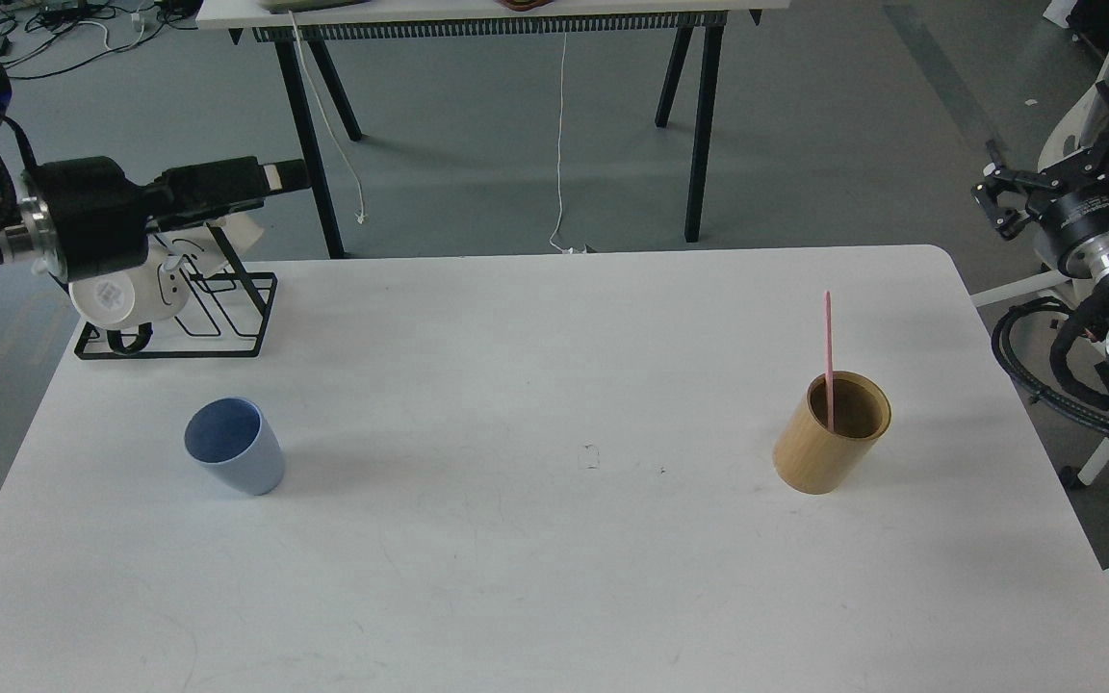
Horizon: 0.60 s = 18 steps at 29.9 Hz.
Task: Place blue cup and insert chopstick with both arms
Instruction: 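Move the left gripper down toward the blue cup, then grasp the blue cup with the left gripper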
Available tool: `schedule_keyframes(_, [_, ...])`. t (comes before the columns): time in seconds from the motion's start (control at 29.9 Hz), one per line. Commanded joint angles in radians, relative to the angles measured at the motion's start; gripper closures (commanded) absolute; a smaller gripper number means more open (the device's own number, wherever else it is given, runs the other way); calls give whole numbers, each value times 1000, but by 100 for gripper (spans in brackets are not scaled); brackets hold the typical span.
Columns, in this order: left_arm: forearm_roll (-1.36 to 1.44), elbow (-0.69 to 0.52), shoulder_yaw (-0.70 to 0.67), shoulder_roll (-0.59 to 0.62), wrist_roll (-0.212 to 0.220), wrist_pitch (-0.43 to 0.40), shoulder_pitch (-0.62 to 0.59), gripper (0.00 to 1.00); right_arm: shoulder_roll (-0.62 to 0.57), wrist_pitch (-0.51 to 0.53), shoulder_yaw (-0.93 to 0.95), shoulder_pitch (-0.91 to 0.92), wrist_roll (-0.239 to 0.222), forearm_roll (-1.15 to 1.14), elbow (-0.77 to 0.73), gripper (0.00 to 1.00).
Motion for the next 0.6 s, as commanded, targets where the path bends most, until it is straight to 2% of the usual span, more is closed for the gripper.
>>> schedule_keyframes(0.0, [184, -18, 22, 34, -19, 22, 82, 4, -3, 0, 1, 0, 0, 0, 3, 1])
schedule_keyframes(0.1, [328, -20, 41, 41, -33, 117, 142, 5, -3, 0, 1, 0, 0, 0, 3, 1])
schedule_keyframes(0.2, [425, -8, 56, 41, -36, 186, 182, 11, -2, 0, 1, 0, 1, 0, 3, 1])
schedule_keyframes(0.57, [528, 130, 127, -10, -36, 199, 207, 27, -2, 0, 7, 0, 15, 0, 3, 1])
